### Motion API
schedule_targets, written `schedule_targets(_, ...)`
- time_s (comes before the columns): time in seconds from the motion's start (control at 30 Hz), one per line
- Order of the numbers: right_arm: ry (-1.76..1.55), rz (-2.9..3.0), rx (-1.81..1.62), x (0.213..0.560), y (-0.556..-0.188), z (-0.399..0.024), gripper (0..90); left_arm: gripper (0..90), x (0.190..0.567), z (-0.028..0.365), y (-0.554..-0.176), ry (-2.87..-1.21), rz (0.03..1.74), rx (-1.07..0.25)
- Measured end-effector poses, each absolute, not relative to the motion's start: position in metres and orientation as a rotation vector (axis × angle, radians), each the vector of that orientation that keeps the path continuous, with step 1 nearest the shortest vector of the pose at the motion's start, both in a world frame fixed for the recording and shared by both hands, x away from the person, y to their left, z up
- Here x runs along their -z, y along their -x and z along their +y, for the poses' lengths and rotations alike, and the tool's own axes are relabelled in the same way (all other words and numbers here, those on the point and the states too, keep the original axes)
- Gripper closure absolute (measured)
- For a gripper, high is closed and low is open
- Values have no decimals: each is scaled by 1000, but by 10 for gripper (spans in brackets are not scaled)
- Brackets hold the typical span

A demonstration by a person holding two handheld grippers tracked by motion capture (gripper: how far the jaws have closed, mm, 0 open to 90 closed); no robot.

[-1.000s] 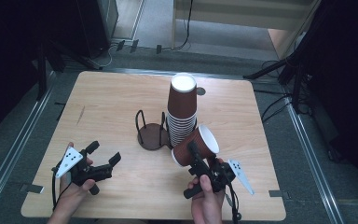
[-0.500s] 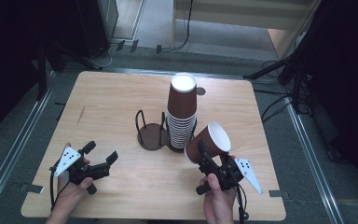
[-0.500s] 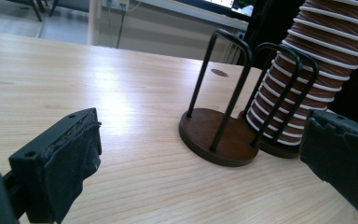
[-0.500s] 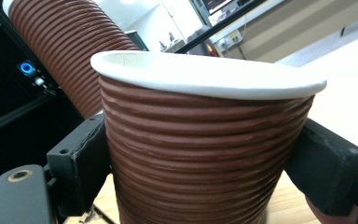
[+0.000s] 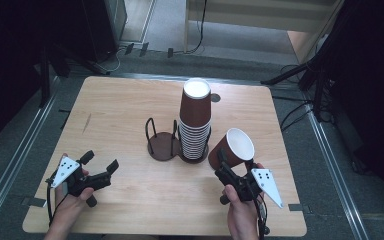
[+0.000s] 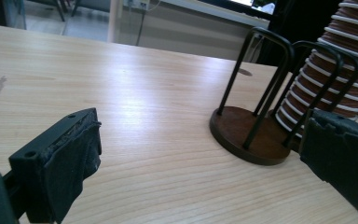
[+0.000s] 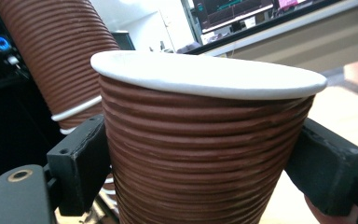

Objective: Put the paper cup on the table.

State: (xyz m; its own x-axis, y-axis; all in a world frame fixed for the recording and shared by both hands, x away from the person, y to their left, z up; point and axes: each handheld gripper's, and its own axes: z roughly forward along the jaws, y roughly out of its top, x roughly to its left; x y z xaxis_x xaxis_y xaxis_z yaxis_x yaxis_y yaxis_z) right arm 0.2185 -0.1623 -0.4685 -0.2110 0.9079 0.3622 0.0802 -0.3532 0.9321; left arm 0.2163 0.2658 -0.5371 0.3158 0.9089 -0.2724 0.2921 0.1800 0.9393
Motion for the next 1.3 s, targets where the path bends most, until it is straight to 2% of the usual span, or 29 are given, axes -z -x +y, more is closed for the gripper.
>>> schedule_targets(0.77,-1393,1195,-1461,484,-252,-191,143,0,540,291,-215,-1358,1324,-748)
schedule_targets(1.3,-1366,1220,-1284,498,-284,-201,139,0,544,291,-216,-1383,1331,-784)
